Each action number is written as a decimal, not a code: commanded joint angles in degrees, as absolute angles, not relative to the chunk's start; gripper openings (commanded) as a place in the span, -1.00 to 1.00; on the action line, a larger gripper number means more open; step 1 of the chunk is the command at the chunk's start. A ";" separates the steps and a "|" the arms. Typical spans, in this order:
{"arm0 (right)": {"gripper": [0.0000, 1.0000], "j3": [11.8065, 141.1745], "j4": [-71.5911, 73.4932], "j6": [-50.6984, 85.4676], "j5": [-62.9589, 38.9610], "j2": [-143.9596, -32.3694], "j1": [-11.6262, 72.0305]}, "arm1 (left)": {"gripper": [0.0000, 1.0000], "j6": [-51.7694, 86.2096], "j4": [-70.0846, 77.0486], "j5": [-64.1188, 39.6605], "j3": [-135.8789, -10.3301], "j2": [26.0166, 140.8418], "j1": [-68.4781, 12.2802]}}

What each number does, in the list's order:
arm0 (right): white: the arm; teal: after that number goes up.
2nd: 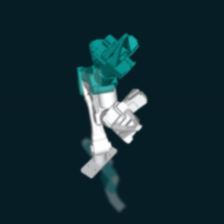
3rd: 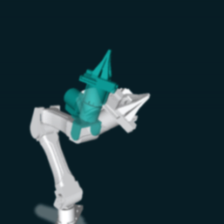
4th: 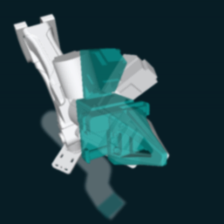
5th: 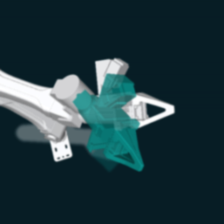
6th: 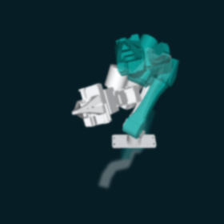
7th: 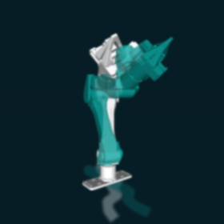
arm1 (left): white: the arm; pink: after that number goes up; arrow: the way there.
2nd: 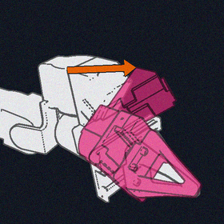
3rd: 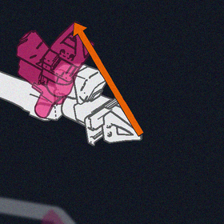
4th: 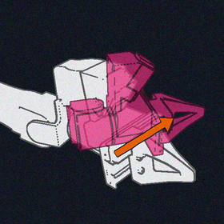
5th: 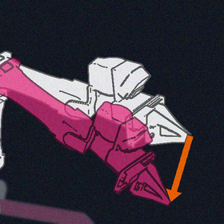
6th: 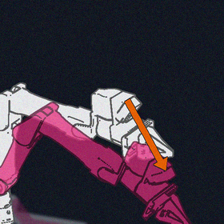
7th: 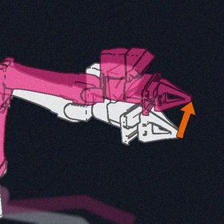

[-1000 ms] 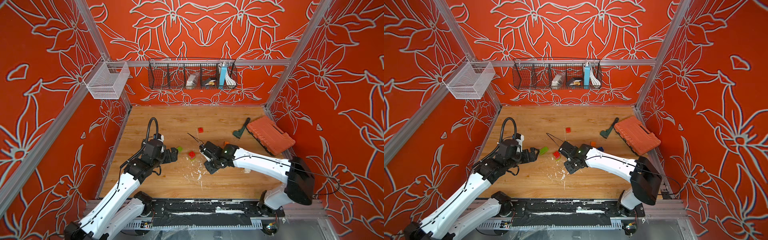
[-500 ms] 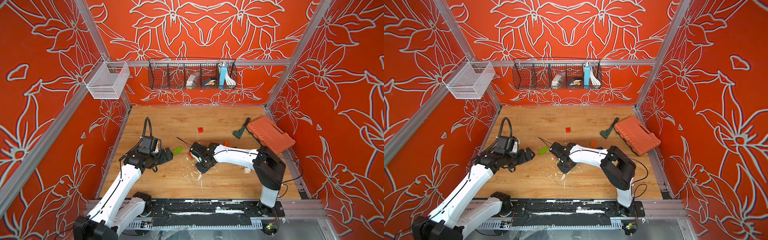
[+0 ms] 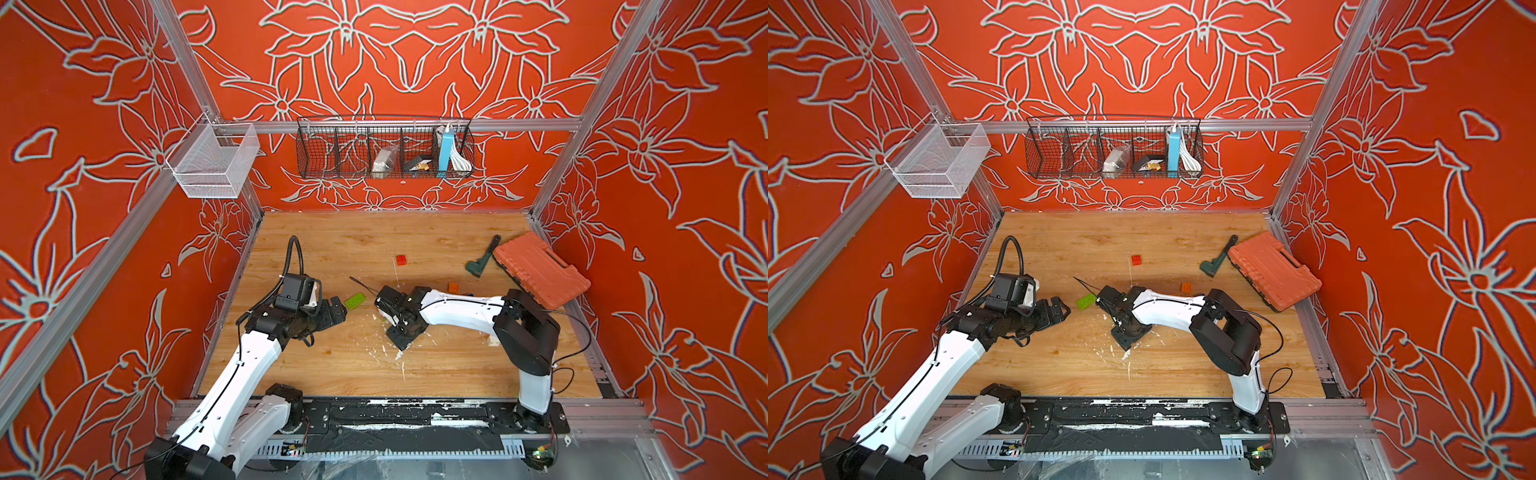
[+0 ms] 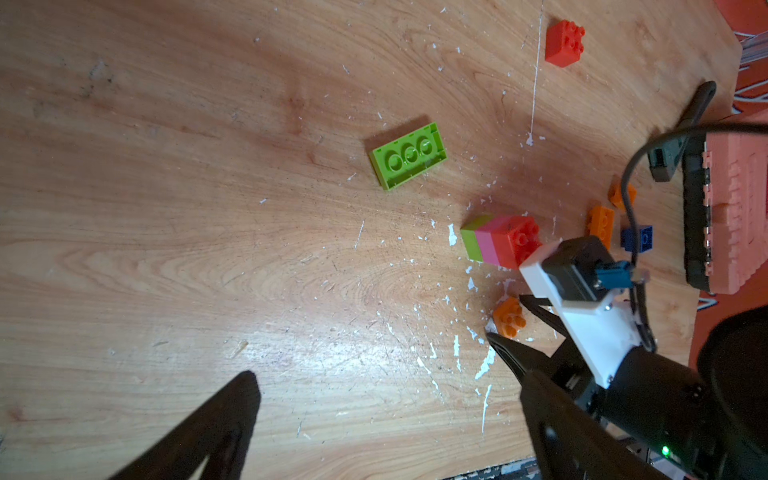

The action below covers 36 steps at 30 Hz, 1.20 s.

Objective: Assemble the letter r with lego
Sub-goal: Place the lego brick at the center of the board, then pick up the lego brick from the center of the board.

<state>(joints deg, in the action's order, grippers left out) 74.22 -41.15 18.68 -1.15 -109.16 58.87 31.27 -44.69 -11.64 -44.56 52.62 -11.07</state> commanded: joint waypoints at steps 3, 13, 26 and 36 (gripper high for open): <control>0.31 69.01 -35.59 20.05 -3.42 -96.63 58.77 | 0.97 26.49 -43.95 -11.96 -47.89 58.45 -10.72; 0.22 54.66 -26.39 19.29 -13.67 -78.09 53.72 | 0.90 15.30 -47.51 -11.47 -61.08 82.13 -10.80; 0.18 47.38 -26.69 18.81 -15.55 -63.28 51.55 | 0.84 6.41 -47.98 -11.10 -72.48 102.44 -13.03; 0.09 46.76 -28.86 19.16 -14.68 -61.02 51.18 | 0.82 2.21 -50.87 -4.00 -79.90 113.54 -18.27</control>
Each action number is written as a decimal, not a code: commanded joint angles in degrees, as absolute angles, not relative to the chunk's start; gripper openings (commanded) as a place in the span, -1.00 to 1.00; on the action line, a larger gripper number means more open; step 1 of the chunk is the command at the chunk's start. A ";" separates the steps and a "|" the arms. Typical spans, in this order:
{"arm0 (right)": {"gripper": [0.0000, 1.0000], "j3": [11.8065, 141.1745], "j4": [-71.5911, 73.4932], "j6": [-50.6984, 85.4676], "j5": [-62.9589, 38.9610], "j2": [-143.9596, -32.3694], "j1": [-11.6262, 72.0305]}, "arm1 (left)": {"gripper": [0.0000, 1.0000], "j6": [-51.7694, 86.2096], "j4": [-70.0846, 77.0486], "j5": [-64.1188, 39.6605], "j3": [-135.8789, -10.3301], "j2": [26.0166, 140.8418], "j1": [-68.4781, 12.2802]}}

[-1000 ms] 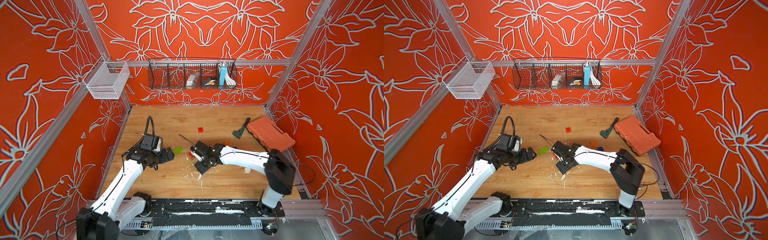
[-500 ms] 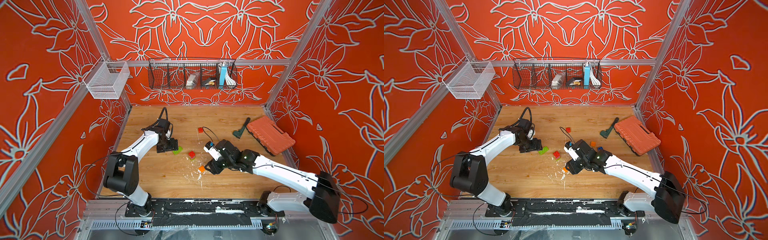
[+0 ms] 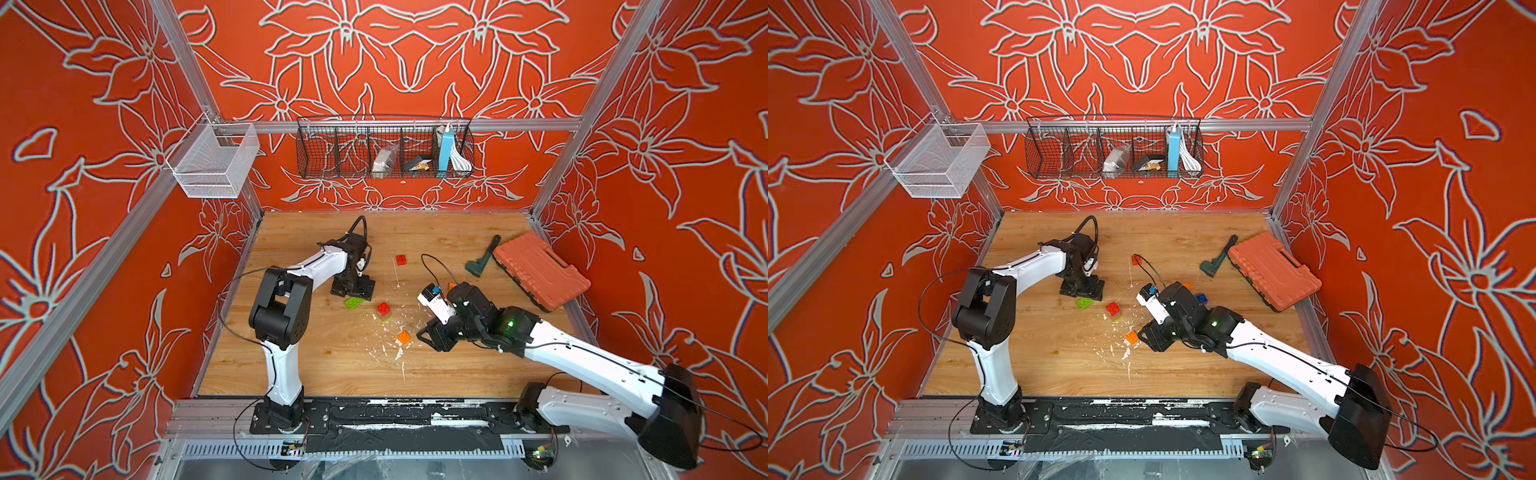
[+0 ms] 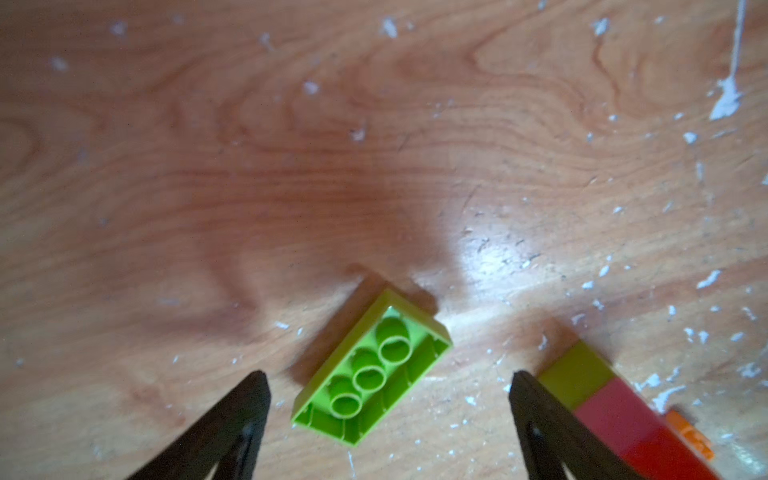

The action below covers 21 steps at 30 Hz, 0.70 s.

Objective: Assemble the letter r with lego
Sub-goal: Pick up the lego brick from the center of the board.

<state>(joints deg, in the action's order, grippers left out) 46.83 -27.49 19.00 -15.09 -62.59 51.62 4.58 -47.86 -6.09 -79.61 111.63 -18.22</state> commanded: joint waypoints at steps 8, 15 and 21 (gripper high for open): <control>0.07 46.65 -30.05 18.99 -14.39 -60.88 51.00 | 0.65 1.98 -51.24 -4.39 -78.96 113.19 -18.70; 0.05 46.32 -29.86 19.47 -14.40 -60.82 50.98 | 0.36 2.37 -52.37 -2.16 -76.41 112.59 -20.69; 0.03 45.02 -29.22 20.50 -14.30 -59.91 50.98 | 0.02 2.94 -52.87 0.74 -75.94 112.95 -21.62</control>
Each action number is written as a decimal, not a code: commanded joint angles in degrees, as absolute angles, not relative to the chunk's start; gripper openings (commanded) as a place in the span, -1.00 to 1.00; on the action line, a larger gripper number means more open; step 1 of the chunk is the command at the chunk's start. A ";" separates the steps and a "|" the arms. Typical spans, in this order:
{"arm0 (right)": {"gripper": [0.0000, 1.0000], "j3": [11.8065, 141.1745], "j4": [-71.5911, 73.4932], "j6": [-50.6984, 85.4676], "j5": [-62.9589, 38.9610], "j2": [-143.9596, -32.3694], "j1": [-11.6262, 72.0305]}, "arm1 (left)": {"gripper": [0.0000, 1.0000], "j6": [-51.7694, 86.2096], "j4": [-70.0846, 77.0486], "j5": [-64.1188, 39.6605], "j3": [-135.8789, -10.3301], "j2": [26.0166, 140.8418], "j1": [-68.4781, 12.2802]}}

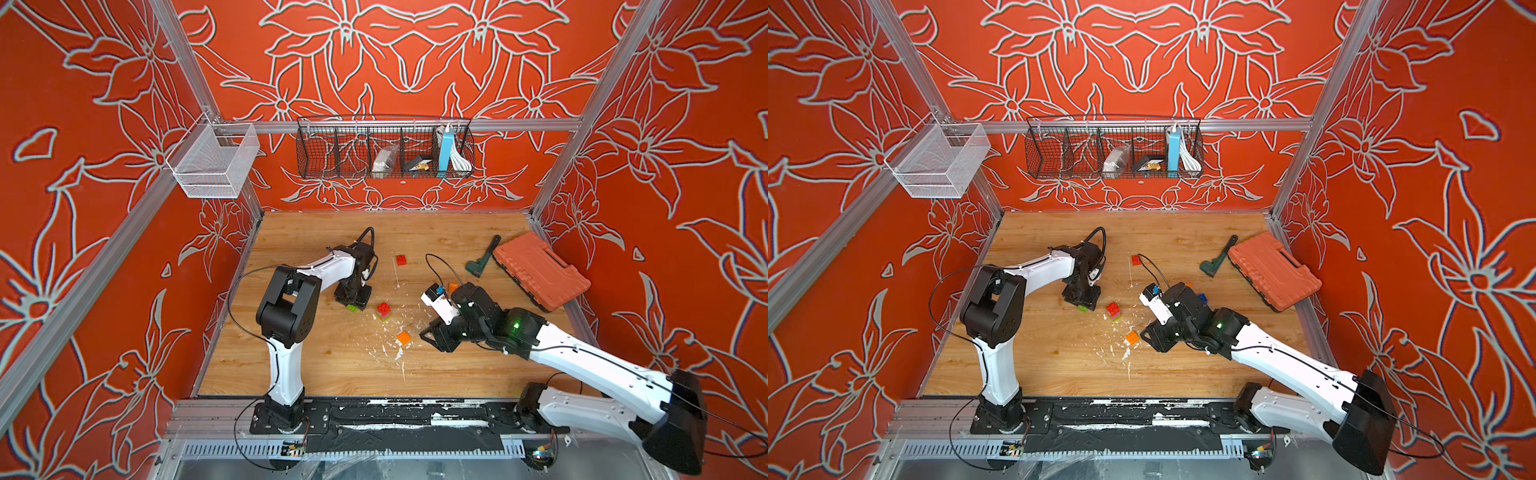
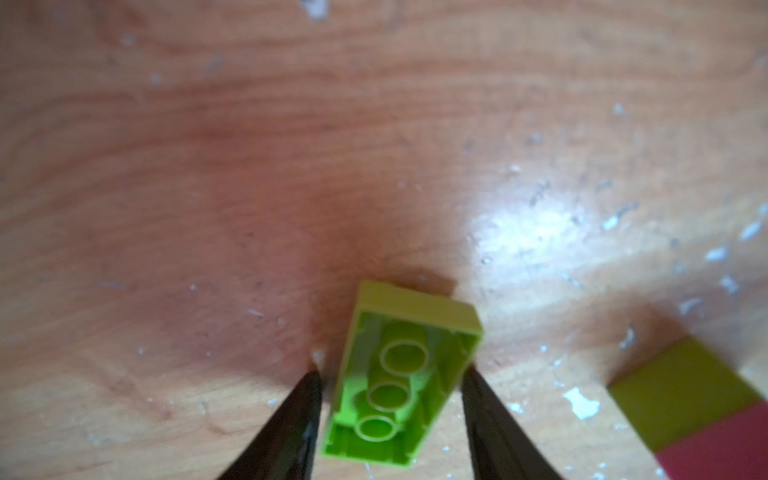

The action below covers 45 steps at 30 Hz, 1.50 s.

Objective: Assemble the letter r with lego
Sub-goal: Pick up the lego brick from the center of the board.

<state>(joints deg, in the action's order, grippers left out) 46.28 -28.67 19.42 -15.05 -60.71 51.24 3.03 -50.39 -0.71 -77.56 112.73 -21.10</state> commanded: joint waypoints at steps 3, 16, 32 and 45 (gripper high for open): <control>0.02 44.84 -29.62 20.75 -14.25 -59.51 51.02 | -0.08 3.25 -53.25 1.72 -75.95 113.16 -21.84; -0.09 44.40 -28.58 22.26 -12.28 -57.37 50.99 | -0.37 4.83 -54.05 2.40 -75.56 112.16 -22.14; 0.51 52.10 -25.65 25.46 -11.68 -58.31 50.50 | -1.00 14.30 -48.67 -10.28 -70.50 80.09 -21.95; 0.61 61.30 -16.56 22.65 -25.29 -58.86 50.36 | -1.00 27.48 -25.92 -32.62 -55.94 45.87 -23.38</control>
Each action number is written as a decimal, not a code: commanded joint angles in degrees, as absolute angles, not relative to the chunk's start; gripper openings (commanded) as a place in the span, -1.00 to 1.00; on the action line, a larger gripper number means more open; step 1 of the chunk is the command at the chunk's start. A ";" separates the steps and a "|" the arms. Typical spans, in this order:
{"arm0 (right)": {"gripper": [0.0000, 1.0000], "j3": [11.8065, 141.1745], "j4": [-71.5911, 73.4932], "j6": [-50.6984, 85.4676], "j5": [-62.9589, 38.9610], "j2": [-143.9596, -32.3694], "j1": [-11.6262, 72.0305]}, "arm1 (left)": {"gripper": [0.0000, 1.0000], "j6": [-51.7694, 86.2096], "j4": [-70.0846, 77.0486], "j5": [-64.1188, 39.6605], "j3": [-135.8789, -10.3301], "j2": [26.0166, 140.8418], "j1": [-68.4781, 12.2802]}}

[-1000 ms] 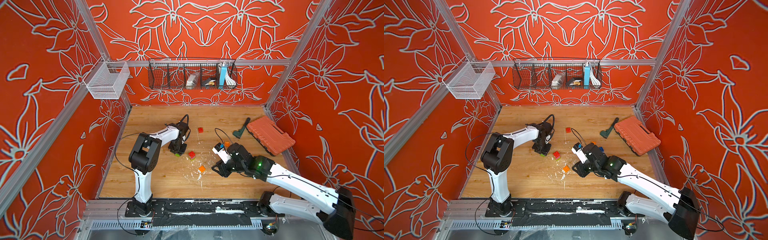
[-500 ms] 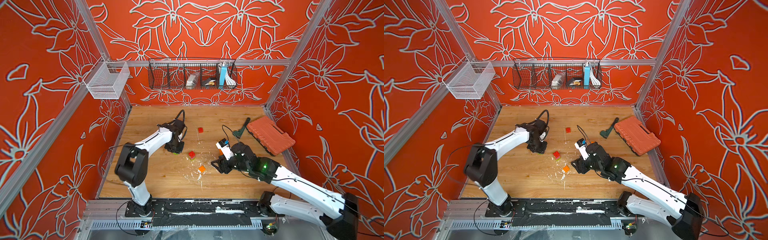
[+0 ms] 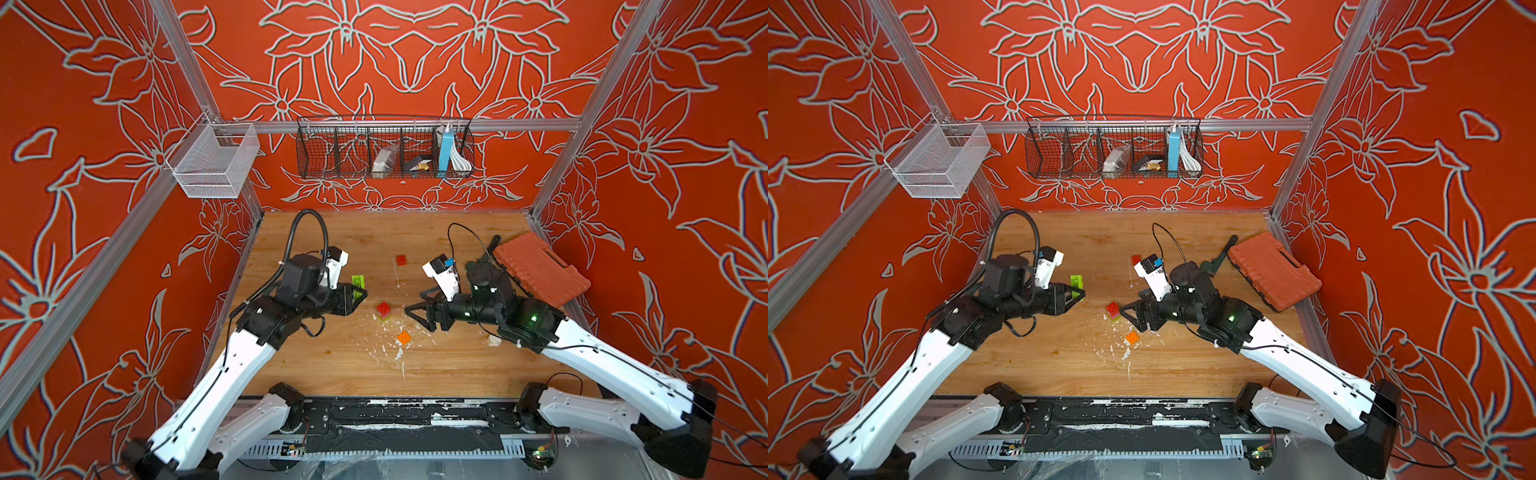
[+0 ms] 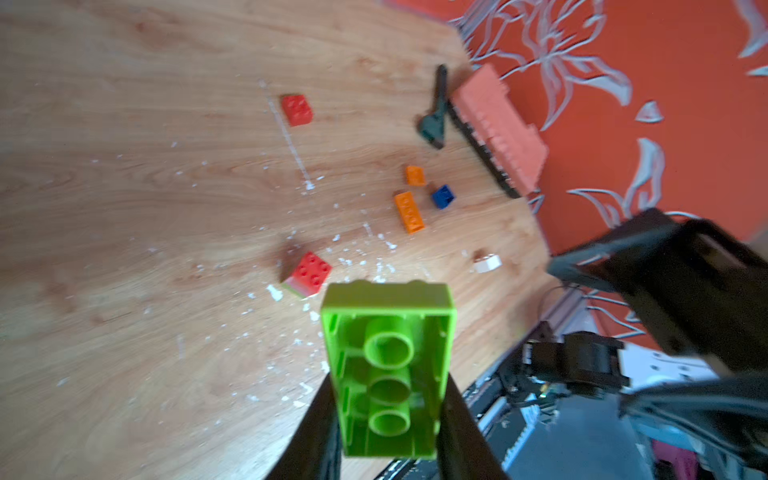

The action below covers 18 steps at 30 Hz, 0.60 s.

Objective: Assemble the letter r with lego
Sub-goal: Pick up the lego brick from the center of the board.

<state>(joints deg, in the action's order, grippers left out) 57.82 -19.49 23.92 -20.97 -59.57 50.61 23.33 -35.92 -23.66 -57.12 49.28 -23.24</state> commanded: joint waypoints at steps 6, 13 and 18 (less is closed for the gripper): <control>0.61 62.65 -5.04 28.12 -34.71 -57.57 50.35 | -1.00 32.44 -13.19 -44.81 -54.99 42.56 -23.64; 0.65 66.38 2.11 32.80 -42.62 -59.80 50.37 | -1.00 31.11 -10.12 -53.45 -57.48 43.31 -24.44; 0.74 68.51 4.51 35.57 -45.88 -62.79 50.55 | -1.00 30.61 -9.24 -56.33 -58.19 44.30 -25.80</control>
